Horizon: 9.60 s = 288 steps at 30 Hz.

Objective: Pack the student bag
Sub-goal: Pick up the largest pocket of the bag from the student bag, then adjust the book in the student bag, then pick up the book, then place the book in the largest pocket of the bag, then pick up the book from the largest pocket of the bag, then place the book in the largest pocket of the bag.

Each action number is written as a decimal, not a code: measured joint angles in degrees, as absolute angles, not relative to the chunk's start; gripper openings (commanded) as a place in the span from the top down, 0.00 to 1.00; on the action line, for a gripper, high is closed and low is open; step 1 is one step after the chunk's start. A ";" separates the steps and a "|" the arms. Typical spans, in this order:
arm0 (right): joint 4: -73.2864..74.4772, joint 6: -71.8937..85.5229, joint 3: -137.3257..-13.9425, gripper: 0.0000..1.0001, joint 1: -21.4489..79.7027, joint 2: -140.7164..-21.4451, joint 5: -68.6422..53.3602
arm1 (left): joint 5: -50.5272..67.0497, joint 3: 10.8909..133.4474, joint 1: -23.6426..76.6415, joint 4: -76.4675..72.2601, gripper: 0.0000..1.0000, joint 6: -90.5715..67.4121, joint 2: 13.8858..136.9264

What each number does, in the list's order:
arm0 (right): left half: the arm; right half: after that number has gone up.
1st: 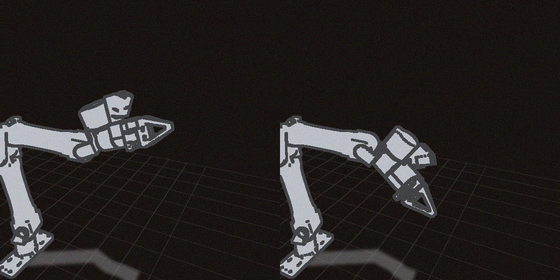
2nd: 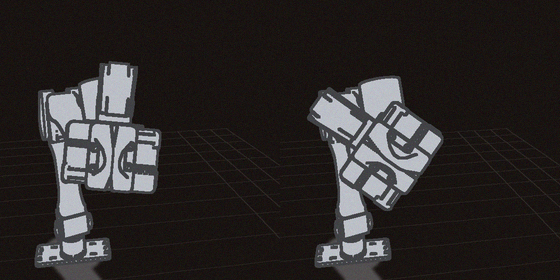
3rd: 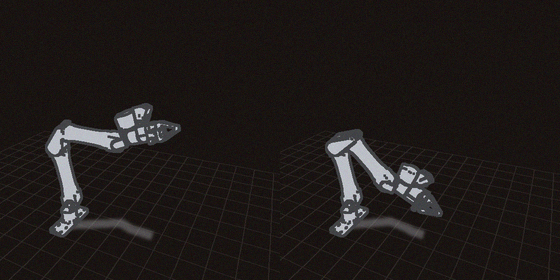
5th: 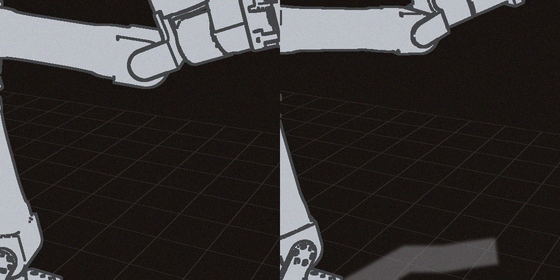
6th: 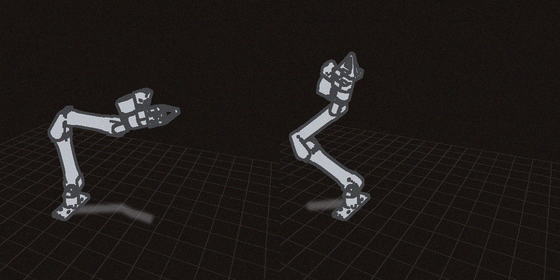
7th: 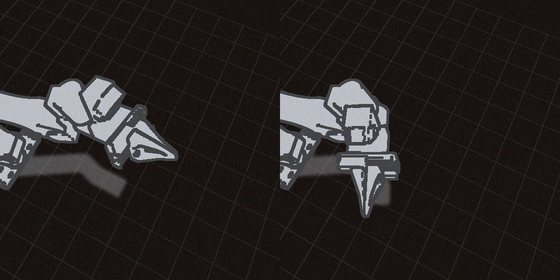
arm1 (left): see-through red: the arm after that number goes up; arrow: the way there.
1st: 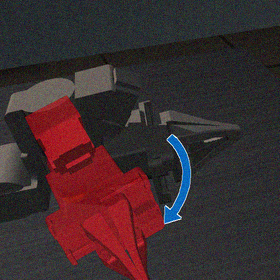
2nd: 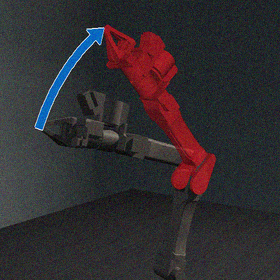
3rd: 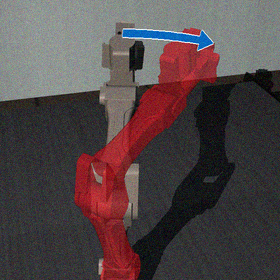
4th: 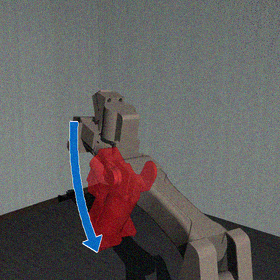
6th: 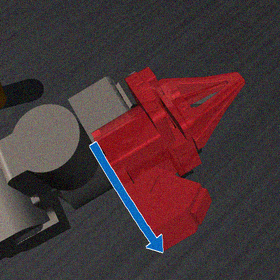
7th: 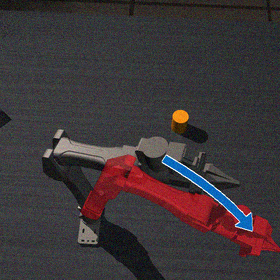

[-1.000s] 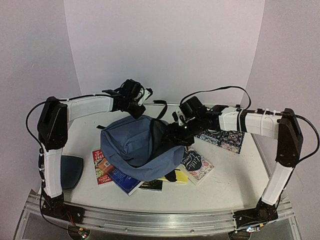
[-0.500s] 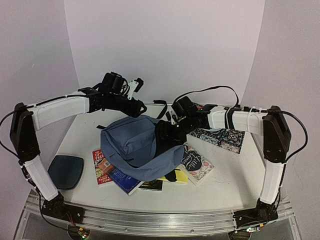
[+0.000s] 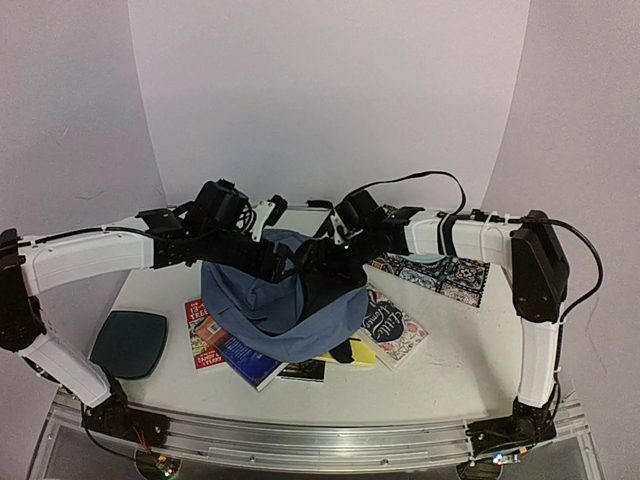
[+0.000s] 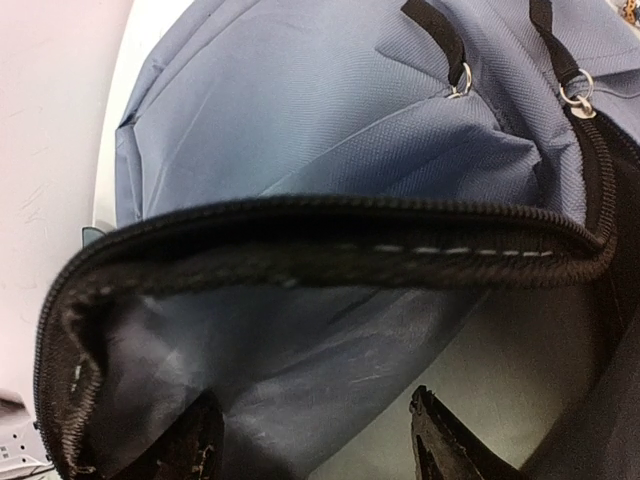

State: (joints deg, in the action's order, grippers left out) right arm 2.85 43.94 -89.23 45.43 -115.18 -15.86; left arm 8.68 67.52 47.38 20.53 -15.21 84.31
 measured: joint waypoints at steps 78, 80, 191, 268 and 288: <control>11.92 3.88 -62.62 0.11 46.38 -93.73 -2.48 | -2.71 117.24 31.50 45.03 1.00 -1.84 104.54; 12.02 2.96 -60.88 0.11 48.00 -93.73 -0.77 | -1.45 117.17 31.51 45.06 1.00 -2.98 104.53; 30.71 -20.18 -112.79 1.00 63.28 -127.13 48.90 | 26.50 104.23 32.72 42.97 1.00 -16.62 98.94; -39.22 68.16 -64.80 0.74 35.24 -116.29 -20.27 | 22.46 88.03 33.06 31.33 1.00 -22.09 98.21; -44.32 76.89 -61.94 1.00 36.41 -110.36 -19.83 | 20.86 88.23 33.08 31.36 1.00 -22.21 95.64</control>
